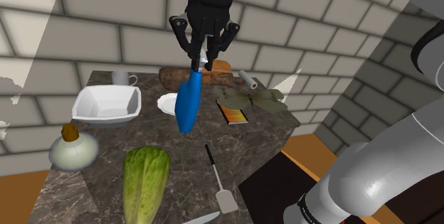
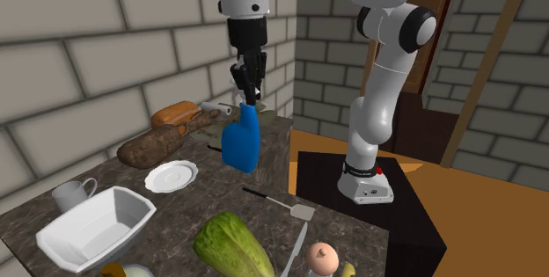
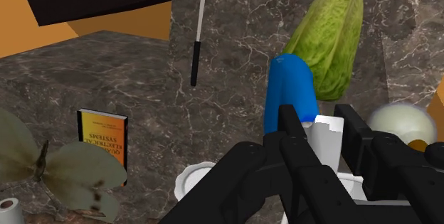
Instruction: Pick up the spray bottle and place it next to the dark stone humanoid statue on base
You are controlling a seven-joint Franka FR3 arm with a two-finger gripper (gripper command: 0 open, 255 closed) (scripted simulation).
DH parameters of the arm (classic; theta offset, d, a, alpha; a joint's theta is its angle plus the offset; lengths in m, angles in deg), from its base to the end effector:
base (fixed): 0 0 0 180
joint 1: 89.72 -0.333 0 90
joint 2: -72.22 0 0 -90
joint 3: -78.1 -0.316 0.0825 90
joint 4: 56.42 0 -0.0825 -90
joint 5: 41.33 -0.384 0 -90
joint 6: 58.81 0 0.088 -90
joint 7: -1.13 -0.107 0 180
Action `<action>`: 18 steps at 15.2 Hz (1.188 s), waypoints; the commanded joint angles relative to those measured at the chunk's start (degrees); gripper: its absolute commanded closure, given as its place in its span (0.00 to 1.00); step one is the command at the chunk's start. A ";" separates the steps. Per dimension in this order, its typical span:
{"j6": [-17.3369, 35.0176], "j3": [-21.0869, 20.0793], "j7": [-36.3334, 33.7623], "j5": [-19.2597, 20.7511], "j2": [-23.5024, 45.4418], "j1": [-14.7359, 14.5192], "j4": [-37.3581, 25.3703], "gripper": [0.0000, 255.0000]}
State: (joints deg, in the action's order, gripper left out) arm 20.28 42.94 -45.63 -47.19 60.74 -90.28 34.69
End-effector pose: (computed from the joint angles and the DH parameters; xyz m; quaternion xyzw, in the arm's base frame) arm 0.3625 0.3200 0.6814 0.9953 -0.0937 -0.0128 0.0204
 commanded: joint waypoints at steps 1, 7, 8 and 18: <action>-1.81 -0.42 -0.65 0.53 1.10 -0.02 -2.75 1.00; -7.09 -1.56 -2.20 2.27 4.53 -0.18 -10.88 1.00; -8.02 -1.82 -2.52 2.64 5.21 -0.26 -12.37 1.00; -5.61 5.22 9.76 3.28 3.98 4.65 -8.67 1.00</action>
State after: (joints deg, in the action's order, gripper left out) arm 14.17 47.25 -37.63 -44.09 64.70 -86.28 25.56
